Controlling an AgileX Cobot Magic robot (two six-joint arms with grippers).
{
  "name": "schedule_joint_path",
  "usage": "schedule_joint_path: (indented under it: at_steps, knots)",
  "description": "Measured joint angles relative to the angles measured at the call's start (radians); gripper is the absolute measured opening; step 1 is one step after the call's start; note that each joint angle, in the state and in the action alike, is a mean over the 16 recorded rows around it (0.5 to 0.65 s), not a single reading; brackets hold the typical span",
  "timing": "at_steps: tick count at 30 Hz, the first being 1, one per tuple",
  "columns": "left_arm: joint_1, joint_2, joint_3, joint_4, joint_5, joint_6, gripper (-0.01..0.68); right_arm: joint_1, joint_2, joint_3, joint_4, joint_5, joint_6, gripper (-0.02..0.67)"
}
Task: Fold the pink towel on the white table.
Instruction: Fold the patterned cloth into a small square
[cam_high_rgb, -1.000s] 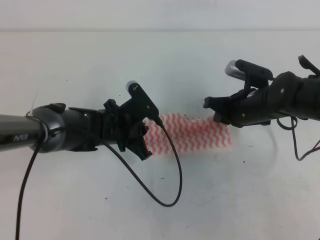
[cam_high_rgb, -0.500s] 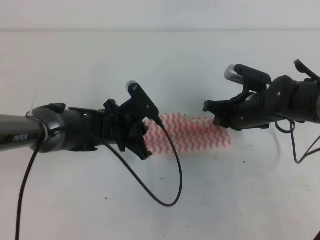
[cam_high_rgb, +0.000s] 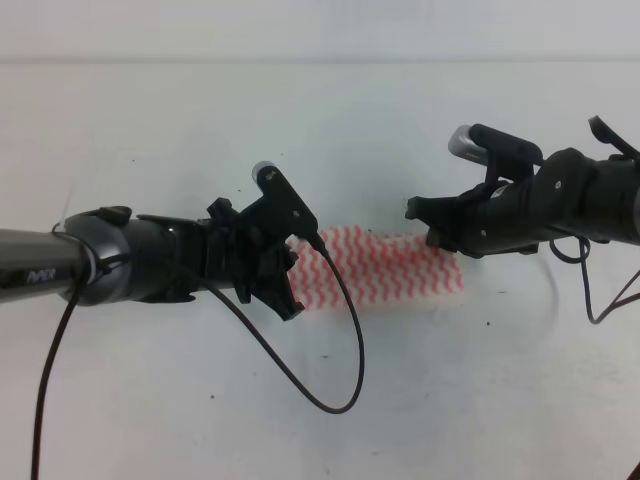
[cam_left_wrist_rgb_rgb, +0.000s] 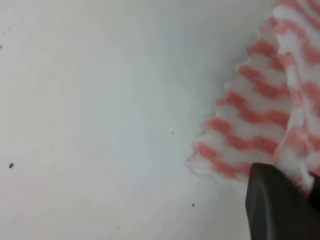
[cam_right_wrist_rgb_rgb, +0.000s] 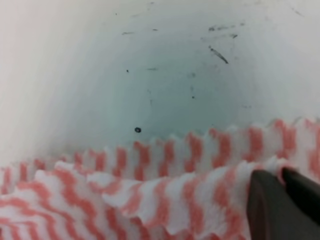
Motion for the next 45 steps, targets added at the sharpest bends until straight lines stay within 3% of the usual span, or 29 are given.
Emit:
schedule_joint_path:
  at_steps: [45]
  knots:
    - [0.0,0.006,-0.034,0.001,-0.033,0.005,-0.004,0.0,0.0,0.0,-0.002,0.008,0.0,-0.017]
